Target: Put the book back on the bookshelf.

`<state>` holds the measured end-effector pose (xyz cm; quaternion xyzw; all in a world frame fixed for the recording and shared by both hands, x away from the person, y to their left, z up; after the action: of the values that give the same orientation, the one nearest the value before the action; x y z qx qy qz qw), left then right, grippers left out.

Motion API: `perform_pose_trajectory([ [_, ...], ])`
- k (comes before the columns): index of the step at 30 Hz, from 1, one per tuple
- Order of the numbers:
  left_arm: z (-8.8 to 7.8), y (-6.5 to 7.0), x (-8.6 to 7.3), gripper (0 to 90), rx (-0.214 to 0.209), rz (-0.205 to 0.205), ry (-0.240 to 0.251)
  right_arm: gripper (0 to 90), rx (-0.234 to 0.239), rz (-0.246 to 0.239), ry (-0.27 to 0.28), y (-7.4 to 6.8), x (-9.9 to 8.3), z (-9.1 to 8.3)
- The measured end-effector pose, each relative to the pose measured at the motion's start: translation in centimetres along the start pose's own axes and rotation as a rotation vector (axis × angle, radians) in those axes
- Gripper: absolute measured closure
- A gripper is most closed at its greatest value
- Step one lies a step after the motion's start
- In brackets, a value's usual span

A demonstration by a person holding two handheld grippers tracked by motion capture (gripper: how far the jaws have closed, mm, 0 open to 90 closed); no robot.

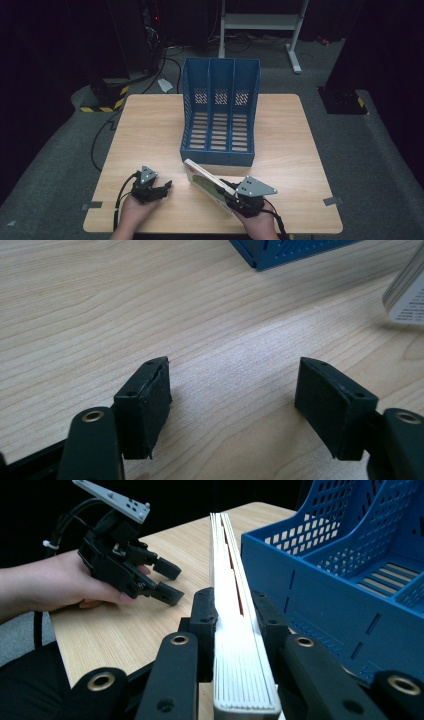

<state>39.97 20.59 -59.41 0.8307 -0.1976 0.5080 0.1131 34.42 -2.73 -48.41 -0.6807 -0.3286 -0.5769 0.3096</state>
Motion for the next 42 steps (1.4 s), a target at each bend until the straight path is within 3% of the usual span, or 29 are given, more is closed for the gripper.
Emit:
perform_pose_trajectory([
  [13,0.0,0.1,0.0,30.3,-0.004,-0.006,-0.002,75.8,-0.013,0.001,0.053,0.5,2.5,-0.4],
  [15,0.0,0.1,0.0,30.3,-0.004,-0.005,-0.002,75.8,-0.022,-0.005,0.076,0.8,3.7,-0.5],
  [30,-0.1,0.1,-0.1,30.3,-0.003,-0.002,-0.003,75.8,-0.089,-0.026,0.16,3.7,8.7,-1.0],
  [42,-0.1,0.2,-0.1,29.9,-0.006,0.001,-0.001,75.8,-0.145,-0.02,0.141,7.1,9.3,-0.5],
])
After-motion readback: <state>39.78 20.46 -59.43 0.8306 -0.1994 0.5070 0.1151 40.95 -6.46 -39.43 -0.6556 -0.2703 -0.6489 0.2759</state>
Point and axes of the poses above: each handheld gripper's, and its own axes: z roughly forward along the jaws, x roughly out of its top, y roughly to its right, the point moved 10 cm from there along z, roughly forward along the jaws, and after that the axes turned 14 degrees about y, right-handed, at the moved point
